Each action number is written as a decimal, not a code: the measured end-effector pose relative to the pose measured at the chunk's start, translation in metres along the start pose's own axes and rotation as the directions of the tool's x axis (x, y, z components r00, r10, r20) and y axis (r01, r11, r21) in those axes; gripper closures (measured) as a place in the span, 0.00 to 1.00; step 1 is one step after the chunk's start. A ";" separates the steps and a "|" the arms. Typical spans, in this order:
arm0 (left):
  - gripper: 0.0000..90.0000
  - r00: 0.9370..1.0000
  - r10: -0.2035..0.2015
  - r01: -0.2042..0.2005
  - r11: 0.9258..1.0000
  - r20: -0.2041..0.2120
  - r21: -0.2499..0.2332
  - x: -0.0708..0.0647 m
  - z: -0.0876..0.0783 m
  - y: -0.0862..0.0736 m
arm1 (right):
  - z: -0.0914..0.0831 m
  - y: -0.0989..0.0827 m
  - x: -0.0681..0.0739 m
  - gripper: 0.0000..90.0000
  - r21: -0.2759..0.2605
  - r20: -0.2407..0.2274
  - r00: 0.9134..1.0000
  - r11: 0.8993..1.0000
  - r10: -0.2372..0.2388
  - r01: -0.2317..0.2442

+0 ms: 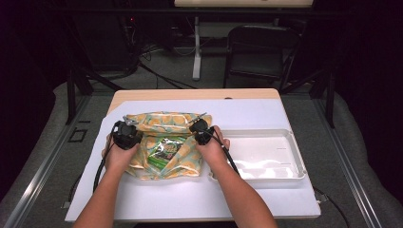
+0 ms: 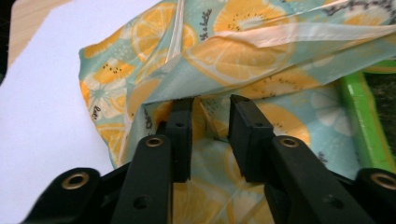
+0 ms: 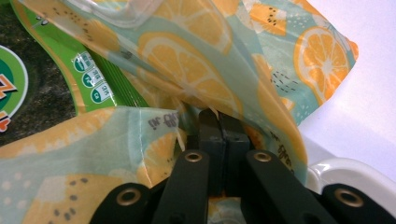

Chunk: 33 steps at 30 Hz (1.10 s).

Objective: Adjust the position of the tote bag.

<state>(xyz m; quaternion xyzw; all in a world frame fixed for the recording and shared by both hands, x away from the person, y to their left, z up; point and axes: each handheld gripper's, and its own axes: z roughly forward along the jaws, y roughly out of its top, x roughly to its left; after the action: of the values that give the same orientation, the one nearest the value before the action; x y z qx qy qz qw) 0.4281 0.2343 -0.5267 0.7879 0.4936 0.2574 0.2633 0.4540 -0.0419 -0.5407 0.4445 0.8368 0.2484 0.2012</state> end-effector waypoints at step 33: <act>0.61 0.996 -0.058 0.064 0.995 0.072 -0.079 0.004 -0.028 0.001 | -0.056 -0.002 0.000 0.56 -0.132 -0.215 0.977 0.991 0.002 -0.031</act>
<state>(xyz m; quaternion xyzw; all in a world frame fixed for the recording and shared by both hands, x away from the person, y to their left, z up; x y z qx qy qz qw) 0.4112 0.2420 -0.5053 0.7697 0.4970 0.2415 0.3198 0.4212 -0.0557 -0.4972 0.4077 0.8311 0.3524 0.1373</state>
